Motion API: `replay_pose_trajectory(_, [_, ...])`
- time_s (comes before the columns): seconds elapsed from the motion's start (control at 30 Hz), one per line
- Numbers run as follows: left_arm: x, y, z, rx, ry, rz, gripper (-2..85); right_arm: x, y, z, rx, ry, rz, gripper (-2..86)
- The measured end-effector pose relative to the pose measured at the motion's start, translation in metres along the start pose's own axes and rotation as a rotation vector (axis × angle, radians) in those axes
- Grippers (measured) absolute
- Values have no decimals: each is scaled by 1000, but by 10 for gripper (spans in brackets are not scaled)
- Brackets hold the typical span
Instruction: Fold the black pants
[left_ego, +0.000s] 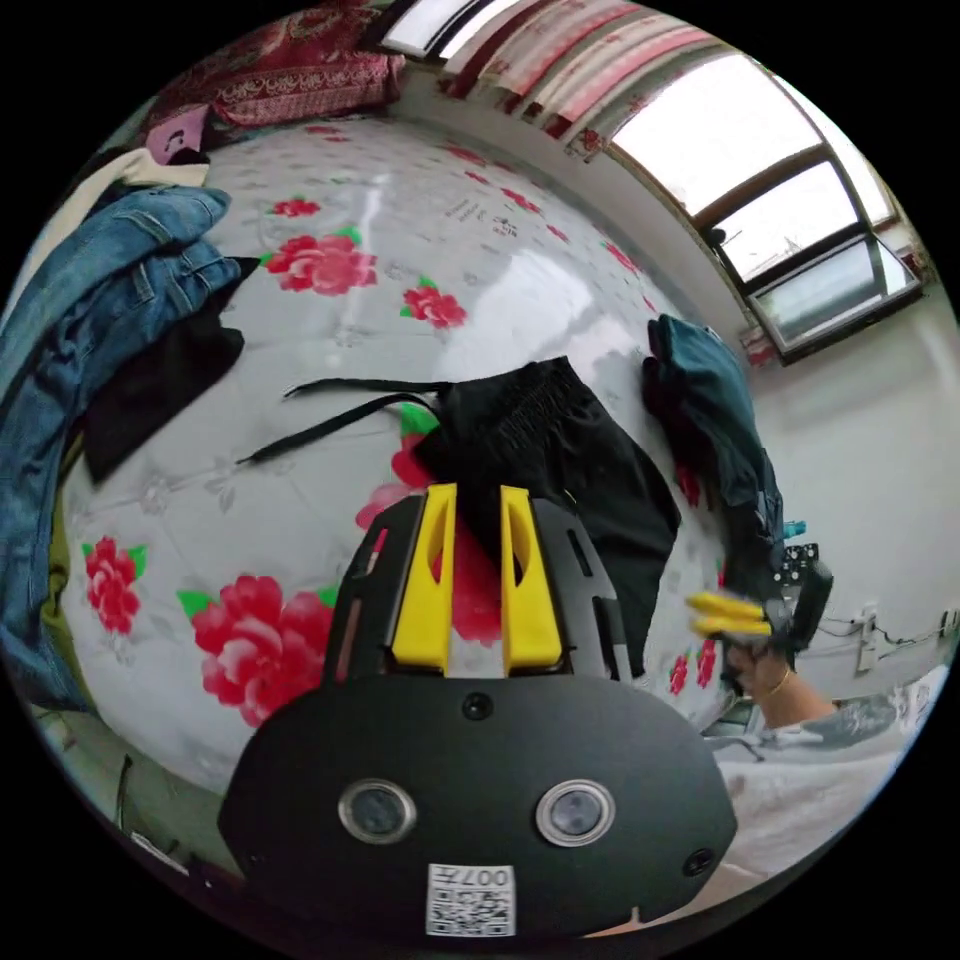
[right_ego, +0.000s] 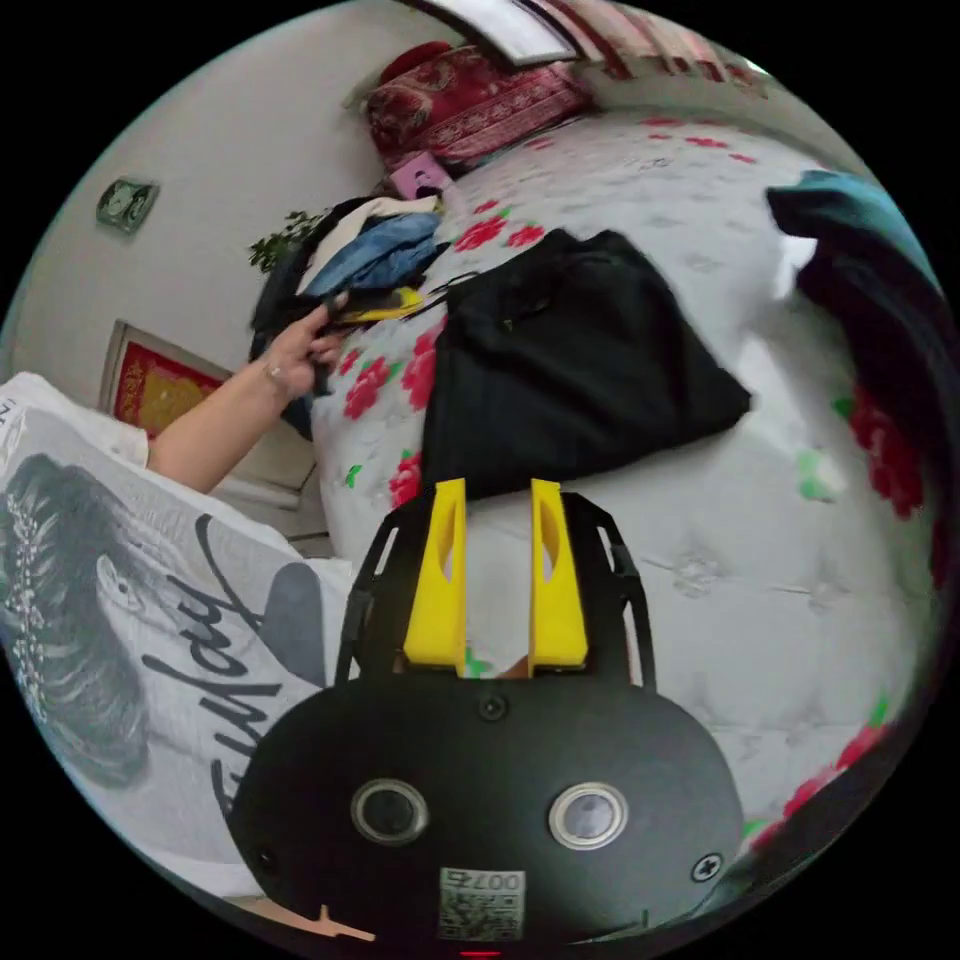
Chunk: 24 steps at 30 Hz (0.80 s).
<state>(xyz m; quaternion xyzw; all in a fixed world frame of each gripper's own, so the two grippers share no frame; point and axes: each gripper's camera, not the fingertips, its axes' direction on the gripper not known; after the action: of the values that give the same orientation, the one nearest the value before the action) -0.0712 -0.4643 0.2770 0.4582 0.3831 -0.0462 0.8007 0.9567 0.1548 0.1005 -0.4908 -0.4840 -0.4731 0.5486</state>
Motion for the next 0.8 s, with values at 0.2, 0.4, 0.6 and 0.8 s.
replay_pose_trajectory(0.2, [103, 82, 33, -217, 158, 199, 102, 70, -16, -45, 92, 208, 98, 63])
replay_pose_trajectory(0.4, [149, 98, 114, -446, 51, 316, 4, 74, -52, 3, -133, 288, -46, 30])
replay_pose_trajectory(0.6, [117, 88, 75, -393, 84, 333, -8, 80, -39, -43, -193, 462, -301, 6])
replay_pose_trajectory(0.8, [85, 91, 68, -391, 214, 207, 2, 120, -30, -96, -51, 289, -110, 51])
